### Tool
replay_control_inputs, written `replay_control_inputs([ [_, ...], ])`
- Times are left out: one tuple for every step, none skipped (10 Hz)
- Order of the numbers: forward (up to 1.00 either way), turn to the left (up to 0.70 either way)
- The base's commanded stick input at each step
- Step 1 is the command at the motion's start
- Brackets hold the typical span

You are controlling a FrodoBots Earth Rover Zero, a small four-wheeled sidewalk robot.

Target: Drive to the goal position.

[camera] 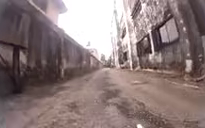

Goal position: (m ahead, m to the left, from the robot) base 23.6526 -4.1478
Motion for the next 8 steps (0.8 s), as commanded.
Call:
replay_control_inputs([
  [0.85,0.0],
  [0.85,0.0],
  [0.85,0.0],
  [0.85,0.0],
  [0.85,0.0],
  [0.85,0.0],
  [0.85,0.0],
  [0.85,0.0],
])
